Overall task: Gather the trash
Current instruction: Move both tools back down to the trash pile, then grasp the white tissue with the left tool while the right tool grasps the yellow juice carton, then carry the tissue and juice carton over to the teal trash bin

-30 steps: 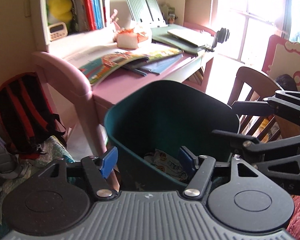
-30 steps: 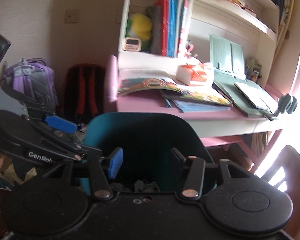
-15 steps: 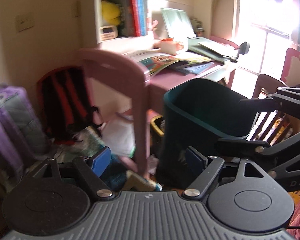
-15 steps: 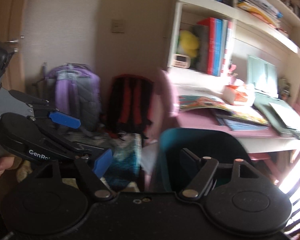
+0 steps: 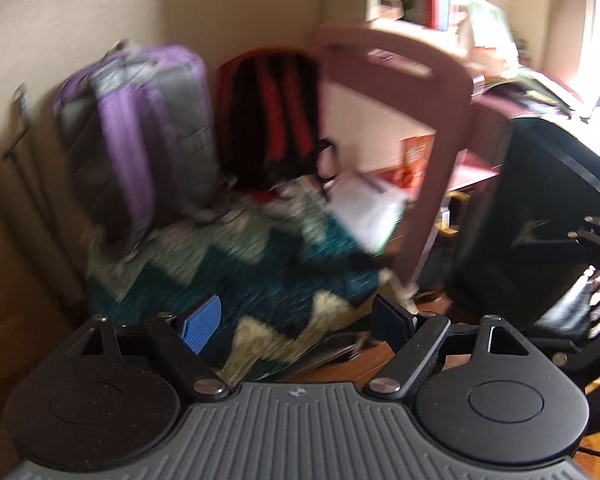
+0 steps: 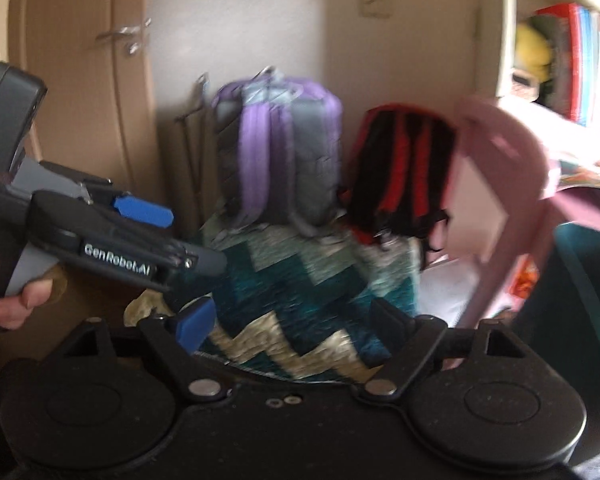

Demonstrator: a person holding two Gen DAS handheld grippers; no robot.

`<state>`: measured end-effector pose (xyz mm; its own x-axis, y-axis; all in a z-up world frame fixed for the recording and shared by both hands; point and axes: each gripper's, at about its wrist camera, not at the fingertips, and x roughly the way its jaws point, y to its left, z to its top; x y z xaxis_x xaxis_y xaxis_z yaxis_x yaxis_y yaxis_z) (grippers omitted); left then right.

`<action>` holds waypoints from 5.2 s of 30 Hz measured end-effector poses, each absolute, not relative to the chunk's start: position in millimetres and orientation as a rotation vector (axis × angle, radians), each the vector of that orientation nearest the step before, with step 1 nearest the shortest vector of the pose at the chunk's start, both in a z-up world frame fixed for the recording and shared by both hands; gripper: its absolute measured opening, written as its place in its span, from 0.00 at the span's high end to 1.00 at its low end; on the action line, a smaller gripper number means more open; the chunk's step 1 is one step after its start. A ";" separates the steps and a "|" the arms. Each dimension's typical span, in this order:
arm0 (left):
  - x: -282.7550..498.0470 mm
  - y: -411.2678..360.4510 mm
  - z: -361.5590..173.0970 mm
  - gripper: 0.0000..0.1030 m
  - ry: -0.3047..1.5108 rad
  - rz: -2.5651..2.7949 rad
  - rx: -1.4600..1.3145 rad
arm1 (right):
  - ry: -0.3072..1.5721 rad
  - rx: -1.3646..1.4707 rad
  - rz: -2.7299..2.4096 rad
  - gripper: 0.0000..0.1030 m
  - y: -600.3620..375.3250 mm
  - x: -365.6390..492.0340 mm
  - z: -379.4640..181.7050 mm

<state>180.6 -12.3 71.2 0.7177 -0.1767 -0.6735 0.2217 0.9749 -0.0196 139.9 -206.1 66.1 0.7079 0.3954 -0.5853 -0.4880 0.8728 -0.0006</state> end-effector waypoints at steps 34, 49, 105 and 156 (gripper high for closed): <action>285.6 104.9 -377.5 0.04 1.505 0.090 -0.070 | 1.142 -0.459 0.691 0.16 -39.7 250.1 -367.3; 313.7 99.1 -516.5 0.04 1.642 0.100 -0.228 | 1.349 -0.562 0.767 0.18 -33.0 265.2 -489.6; 239.8 110.0 -280.5 0.78 1.375 0.090 -0.338 | 1.194 -0.296 0.531 0.53 -86.1 201.2 -254.3; 216.2 -229.7 174.7 0.77 0.560 -0.455 0.113 | 0.422 -0.107 0.041 0.53 -398.0 113.9 156.4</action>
